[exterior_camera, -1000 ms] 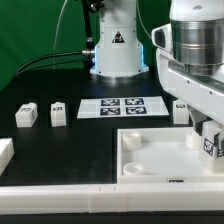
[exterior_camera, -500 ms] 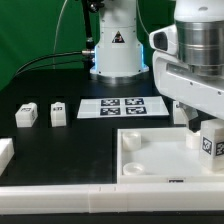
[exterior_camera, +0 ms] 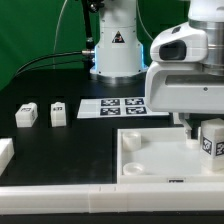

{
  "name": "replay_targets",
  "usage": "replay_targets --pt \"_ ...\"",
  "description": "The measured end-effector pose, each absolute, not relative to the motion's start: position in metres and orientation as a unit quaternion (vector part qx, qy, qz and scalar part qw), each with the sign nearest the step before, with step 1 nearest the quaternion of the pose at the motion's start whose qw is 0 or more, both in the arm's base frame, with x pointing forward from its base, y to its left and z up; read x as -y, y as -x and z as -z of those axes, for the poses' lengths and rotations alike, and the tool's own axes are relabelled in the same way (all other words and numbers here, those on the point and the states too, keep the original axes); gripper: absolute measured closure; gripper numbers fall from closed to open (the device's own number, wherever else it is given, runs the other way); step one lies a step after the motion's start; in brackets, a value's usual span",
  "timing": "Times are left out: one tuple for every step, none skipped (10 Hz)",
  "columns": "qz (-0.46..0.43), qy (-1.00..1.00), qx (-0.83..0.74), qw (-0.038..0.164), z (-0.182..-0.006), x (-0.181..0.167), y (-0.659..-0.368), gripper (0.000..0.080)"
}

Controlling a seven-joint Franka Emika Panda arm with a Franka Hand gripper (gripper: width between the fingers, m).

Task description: Assemble one leg

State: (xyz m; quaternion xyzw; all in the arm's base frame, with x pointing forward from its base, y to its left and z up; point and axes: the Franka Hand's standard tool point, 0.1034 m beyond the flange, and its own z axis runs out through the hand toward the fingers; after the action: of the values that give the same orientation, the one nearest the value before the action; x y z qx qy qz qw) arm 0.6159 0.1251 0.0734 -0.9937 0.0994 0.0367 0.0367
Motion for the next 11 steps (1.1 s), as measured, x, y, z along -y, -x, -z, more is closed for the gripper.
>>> replay_targets --pt "-0.033 0.998 -0.032 0.035 -0.0733 -0.1239 -0.6162 0.0150" --pt "-0.031 0.998 0.027 0.037 -0.0738 -0.1229 -0.6171 0.0150" --pt "-0.028 0.996 0.081 0.038 -0.0743 -0.1218 -0.6179 0.0150" --pt "-0.025 0.989 0.143 0.040 -0.0743 -0.1192 -0.6185 0.0150" --pt "-0.025 0.987 0.155 0.041 -0.0743 -0.1172 -0.6189 0.0150" --pt "-0.025 0.987 0.152 0.041 -0.0743 -0.1181 -0.6186 0.0150" --pt "-0.025 0.987 0.152 0.041 -0.0743 -0.1180 -0.6186 0.0150" --pt "-0.025 0.987 0.152 0.041 -0.0743 -0.1178 -0.6187 0.0252" --pt "-0.025 0.987 0.152 0.041 -0.0742 -0.1178 -0.6187 0.0252" --pt "-0.025 0.987 0.152 0.041 -0.0742 -0.1178 -0.6187 0.0460" --pt "-0.025 0.987 0.152 0.040 -0.0742 -0.1167 -0.6188 0.0460"
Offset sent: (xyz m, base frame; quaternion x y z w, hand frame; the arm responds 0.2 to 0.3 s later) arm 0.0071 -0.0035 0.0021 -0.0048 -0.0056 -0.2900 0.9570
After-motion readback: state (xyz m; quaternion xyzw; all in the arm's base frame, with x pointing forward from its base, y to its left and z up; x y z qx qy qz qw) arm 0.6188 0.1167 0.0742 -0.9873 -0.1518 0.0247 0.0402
